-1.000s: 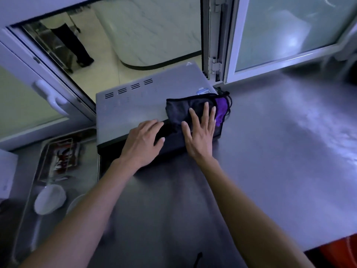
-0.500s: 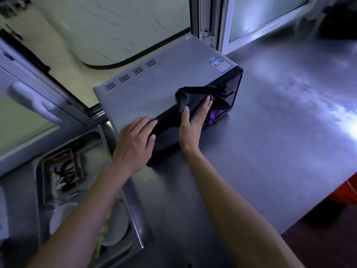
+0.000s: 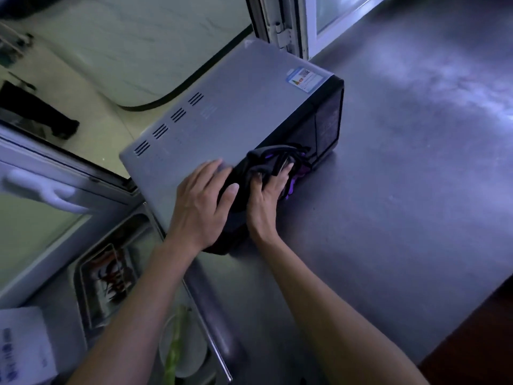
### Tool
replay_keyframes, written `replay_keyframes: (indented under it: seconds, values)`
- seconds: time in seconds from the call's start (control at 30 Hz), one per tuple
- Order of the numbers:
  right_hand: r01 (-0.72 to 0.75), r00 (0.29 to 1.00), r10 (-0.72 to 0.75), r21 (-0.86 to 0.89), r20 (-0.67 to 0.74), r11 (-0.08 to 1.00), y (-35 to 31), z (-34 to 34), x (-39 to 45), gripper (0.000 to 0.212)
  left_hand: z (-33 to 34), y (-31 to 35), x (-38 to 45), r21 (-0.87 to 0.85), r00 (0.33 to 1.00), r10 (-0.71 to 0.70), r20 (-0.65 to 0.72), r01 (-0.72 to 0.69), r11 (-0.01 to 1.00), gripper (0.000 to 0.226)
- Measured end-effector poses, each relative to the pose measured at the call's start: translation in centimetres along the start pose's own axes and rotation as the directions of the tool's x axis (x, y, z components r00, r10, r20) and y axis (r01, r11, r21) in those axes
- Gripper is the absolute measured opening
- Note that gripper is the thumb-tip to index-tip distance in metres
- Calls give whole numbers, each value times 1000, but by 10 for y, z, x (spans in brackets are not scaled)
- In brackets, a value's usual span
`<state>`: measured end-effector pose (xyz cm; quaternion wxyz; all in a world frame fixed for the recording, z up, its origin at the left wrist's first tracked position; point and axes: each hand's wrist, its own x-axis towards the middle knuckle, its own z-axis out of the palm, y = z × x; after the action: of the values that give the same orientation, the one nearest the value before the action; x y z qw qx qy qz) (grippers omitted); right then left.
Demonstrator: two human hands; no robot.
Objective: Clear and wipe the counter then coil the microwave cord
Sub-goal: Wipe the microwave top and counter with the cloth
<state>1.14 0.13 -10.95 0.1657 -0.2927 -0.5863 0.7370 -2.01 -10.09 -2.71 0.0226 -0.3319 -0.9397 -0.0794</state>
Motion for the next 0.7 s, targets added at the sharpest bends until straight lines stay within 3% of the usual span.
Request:
replay_keyframes:
  seconds: [0.4,0.7]
  values:
    - [-70,992,67,-26,-106,997,-54,-74,132,66,25,90,112,-20,995,99,-21,-99,995,54]
    - [-68,990,66,-10,-125,998,-54,-84,142,65,29,95,120,-4,995,99,-12,-99,995,55]
